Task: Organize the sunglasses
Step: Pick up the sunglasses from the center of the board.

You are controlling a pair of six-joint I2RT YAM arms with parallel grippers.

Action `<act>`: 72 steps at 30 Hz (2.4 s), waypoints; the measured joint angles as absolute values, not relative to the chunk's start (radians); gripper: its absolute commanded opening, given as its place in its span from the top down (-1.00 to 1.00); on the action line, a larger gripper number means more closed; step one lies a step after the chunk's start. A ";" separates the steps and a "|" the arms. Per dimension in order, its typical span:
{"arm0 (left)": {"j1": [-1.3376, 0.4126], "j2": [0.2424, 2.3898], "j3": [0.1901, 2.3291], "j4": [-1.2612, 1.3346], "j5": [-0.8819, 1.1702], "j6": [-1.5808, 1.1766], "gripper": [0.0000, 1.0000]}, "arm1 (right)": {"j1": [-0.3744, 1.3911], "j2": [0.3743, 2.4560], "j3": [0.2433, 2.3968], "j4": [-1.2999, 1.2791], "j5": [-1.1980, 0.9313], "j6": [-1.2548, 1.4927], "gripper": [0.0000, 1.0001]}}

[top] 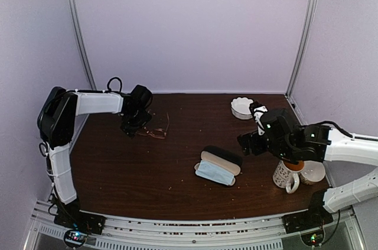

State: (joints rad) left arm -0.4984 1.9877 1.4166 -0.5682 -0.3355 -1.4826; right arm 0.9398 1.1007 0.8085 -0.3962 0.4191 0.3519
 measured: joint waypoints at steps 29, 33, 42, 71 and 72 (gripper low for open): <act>-0.487 2.102 1.523 -0.601 -0.251 -1.480 0.62 | 0.940 1.100 0.777 -0.416 0.397 0.393 -1.00; -0.486 2.102 1.524 -0.602 -0.249 -1.473 0.84 | 0.940 1.100 0.771 -0.417 0.396 0.393 -1.00; -0.485 2.065 1.496 -0.607 -0.251 -1.454 1.00 | 0.940 1.101 0.771 -0.417 0.387 0.397 -1.00; -0.616 1.324 0.873 -0.387 -0.120 -0.936 1.00 | 0.938 0.937 0.664 -0.227 0.150 0.313 -1.00; -0.622 1.306 0.852 -0.374 -0.107 -0.921 1.00 | 0.938 0.937 0.663 -0.213 0.131 0.314 -1.00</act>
State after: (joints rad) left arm -0.6220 1.3056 0.8516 -0.3744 -0.1074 -0.9215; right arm 0.9382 0.9371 0.6632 -0.2134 0.1307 0.3138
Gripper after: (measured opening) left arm 0.050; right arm 0.999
